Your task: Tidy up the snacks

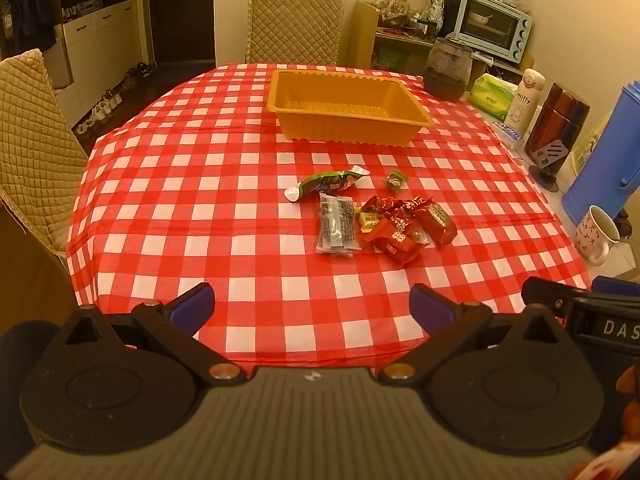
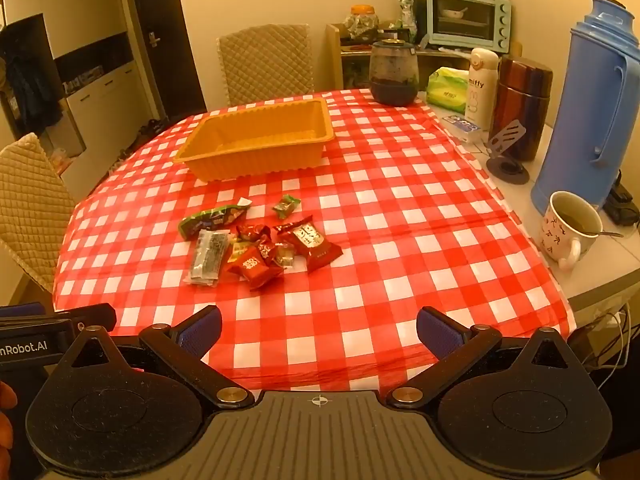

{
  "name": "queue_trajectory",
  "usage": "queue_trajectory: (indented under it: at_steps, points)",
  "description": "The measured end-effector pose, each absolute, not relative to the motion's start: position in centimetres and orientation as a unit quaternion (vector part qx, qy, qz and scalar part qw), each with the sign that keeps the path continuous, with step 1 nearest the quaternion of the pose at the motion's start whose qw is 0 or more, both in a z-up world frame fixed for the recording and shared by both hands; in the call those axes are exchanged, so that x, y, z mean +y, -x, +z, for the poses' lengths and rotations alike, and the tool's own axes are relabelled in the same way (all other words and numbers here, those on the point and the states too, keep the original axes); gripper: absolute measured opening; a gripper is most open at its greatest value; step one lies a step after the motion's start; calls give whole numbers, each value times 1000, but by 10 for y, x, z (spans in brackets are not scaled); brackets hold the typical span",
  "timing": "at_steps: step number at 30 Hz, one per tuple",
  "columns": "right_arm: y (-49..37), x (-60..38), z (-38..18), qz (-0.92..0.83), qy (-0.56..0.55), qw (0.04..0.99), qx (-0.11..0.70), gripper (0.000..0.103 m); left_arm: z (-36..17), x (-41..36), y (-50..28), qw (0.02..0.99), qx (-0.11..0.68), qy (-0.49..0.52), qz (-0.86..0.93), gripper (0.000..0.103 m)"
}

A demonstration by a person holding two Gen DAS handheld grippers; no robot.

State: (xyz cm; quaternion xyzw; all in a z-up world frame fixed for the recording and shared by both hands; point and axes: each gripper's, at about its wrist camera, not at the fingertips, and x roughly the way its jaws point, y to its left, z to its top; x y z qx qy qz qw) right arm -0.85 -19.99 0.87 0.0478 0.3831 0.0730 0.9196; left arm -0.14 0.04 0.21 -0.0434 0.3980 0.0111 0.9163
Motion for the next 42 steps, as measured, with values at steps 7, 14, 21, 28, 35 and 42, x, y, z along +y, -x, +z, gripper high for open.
queue_trajectory:
  at_steps: [7, 14, 21, 28, 35, 42]
  points:
    - [7, -199, 10, 73, -50, 919, 384, 103, 4, 1, 1, 917, 397, 46, 11, 103]
    - [7, -198, 11, 73, -50, 919, 384, 103, 5, 1, 2, 917, 396, 46, 8, 103]
    - [7, -198, 11, 73, -50, 919, 384, 103, 5, 1, 2, 916, 398, 47, 6, 103]
    - [7, -198, 11, 73, -50, 919, 384, 103, 3, 1, 2, 916, 399, 47, 3, 103]
    - [6, -197, 12, 72, -48, 919, 384, 103, 4, 0, 3, 917, 397, 50, 2, 103]
    - [6, -198, 10, 73, -49, 919, 384, 103, 4, -1, 5, 916, 397, 51, -1, 103]
